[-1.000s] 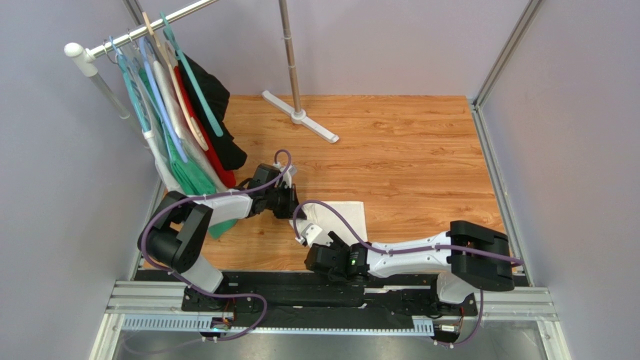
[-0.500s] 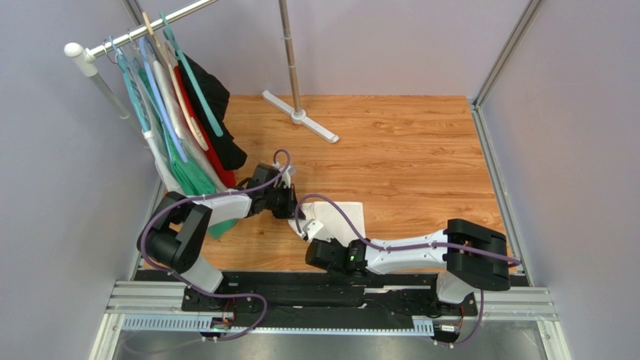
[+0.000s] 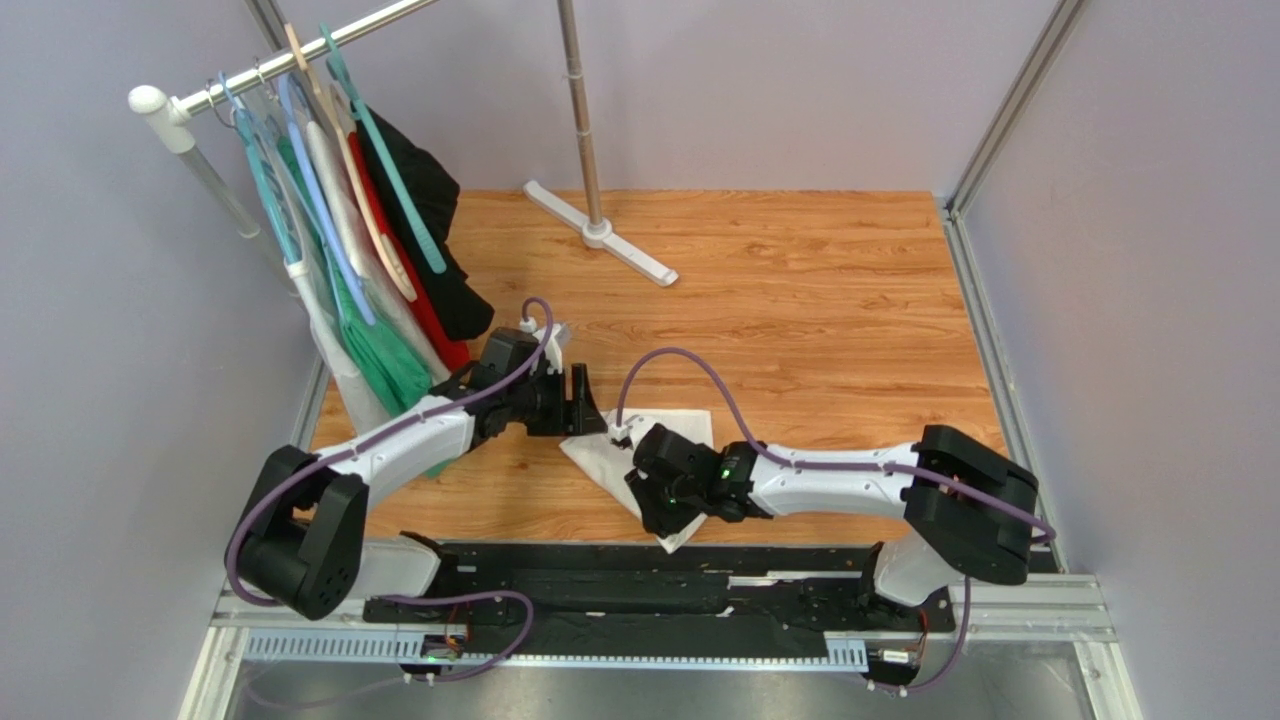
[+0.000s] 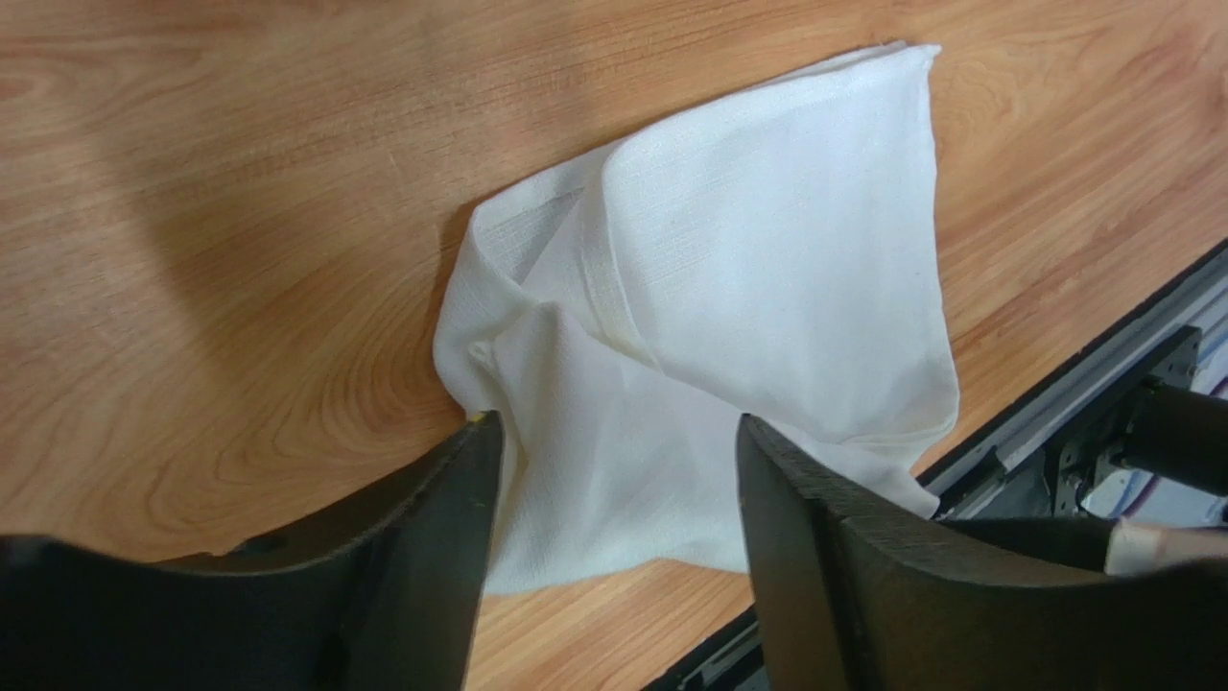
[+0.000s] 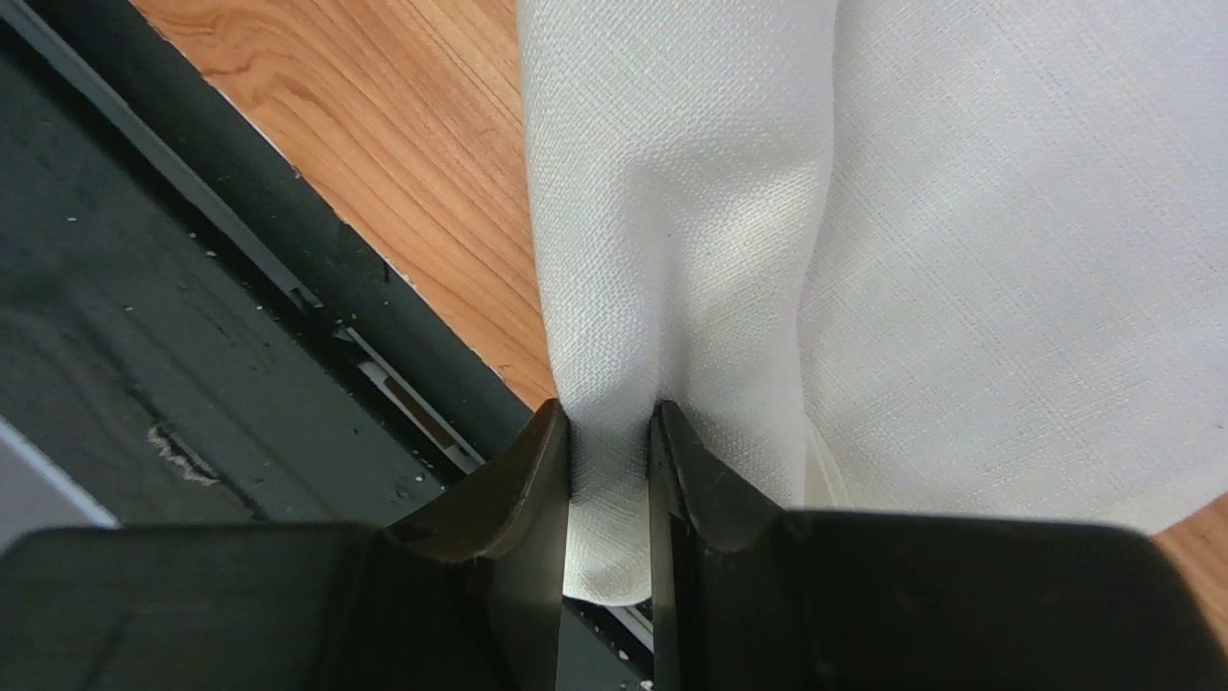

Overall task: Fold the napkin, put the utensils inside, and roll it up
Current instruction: Roll the napkin with the utensil

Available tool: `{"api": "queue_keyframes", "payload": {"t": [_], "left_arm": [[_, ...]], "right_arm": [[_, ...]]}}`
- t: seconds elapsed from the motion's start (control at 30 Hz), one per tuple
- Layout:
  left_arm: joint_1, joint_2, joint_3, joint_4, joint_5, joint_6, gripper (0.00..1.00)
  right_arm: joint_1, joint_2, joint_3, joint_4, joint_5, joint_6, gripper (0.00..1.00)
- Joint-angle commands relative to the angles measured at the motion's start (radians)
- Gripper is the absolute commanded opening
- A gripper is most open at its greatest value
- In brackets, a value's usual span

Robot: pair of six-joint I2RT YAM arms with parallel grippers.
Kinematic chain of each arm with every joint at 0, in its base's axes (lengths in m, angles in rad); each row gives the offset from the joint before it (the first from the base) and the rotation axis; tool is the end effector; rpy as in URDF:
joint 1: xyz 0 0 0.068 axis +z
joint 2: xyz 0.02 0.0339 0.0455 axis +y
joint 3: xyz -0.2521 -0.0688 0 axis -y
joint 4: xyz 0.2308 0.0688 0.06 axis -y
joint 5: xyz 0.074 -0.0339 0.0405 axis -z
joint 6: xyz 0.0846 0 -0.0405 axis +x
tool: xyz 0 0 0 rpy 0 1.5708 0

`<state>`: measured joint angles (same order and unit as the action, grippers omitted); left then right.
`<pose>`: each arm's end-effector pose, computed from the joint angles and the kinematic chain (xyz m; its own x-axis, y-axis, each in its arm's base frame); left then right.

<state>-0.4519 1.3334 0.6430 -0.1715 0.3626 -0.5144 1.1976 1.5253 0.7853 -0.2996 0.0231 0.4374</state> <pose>0.2357 -0.1478 0.1416 -0.8976 -0.0757 -0.4343 0.2003 0.8076 -0.5547 0.1111 0.2784 0.1173 -0.6773 -0.5683 -0.4673 -0.7063 0.6801 0.1965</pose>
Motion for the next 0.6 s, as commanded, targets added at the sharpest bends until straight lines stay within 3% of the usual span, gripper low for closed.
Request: {"api": "queue_keyframes", "payload": {"t": [0.0,0.33,0.57], "left_arm": [[0.019,-0.085,0.017,-0.054,-0.048,0.002,0.76],[0.028,-0.235,-0.018,-0.096,-0.113,0.025,0.77],[0.027,-0.3,-0.152,0.108,-0.013,-0.03,0.76]], "right_arm": [[-0.081,-0.028,-0.029,0.06,-0.25,0.026,0.0],[-0.236,-0.051,-0.066,0.155,-0.514,0.076,0.0],[-0.378,-0.033,-0.126,0.269,-0.701,0.124,0.0]]}}
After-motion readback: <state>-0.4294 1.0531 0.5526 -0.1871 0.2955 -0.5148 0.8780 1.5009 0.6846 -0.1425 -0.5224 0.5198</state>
